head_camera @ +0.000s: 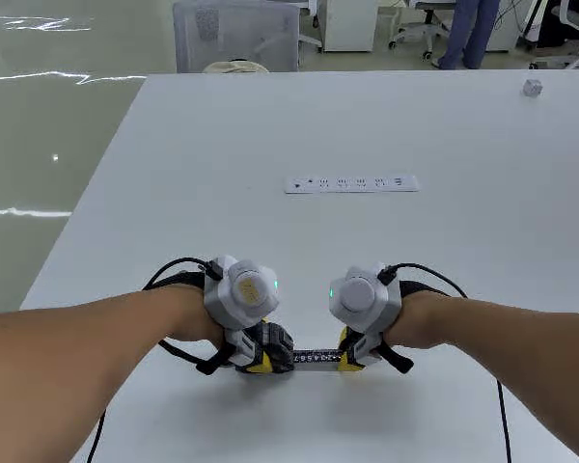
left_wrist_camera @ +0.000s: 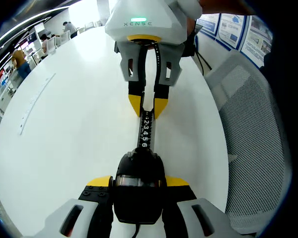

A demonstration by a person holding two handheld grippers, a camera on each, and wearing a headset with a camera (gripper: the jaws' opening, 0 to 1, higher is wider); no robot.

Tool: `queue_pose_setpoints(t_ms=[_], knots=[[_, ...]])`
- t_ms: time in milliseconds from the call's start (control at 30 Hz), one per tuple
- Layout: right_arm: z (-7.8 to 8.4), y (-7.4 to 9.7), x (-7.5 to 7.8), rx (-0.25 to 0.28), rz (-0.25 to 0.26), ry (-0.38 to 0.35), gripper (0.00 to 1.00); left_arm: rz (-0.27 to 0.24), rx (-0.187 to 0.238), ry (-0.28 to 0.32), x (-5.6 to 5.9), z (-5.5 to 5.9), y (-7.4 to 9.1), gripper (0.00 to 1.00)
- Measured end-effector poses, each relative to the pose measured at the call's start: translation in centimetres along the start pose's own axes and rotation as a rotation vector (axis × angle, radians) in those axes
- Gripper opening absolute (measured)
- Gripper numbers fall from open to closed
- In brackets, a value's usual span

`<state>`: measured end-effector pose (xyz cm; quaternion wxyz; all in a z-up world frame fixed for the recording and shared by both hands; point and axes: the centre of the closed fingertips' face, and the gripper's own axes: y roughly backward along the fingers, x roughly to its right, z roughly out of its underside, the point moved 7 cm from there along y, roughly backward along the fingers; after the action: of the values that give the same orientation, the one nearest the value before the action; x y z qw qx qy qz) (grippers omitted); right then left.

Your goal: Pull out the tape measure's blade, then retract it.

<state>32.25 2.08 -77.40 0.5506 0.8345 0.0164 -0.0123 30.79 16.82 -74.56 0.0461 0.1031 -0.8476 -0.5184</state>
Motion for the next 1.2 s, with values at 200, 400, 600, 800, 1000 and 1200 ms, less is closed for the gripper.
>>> queue_pose_setpoints(t_ms=[200,400,600,800,1000,1200], knots=[[0.2,0.1,0.0,-0.004,0.002,-0.003,0.11,0.000,-0.002,0.000,0.0,0.0,0.0,0.35],[0.5,0.2,0.0,-0.007,0.004,-0.003,0.11,-0.002,-0.003,-0.001,0.0,0.0,0.0,0.35],[0.8,0.4,0.0,-0.008,0.007,-0.004,0.12,-0.005,-0.004,-0.004,0.0,0.0,0.0,0.35],[1.1,0.5,0.0,-0.010,0.007,-0.008,0.12,-0.006,-0.005,-0.005,0.0,0.0,0.0,0.35],[1.4,0.7,0.0,-0.014,0.007,-0.010,0.12,-0.006,-0.004,-0.004,0.0,0.0,0.0,0.35],[1.7,0.8,0.0,-0.014,0.008,-0.011,0.12,-0.006,-0.004,-0.003,0.0,-0.1,0.0,0.35]])
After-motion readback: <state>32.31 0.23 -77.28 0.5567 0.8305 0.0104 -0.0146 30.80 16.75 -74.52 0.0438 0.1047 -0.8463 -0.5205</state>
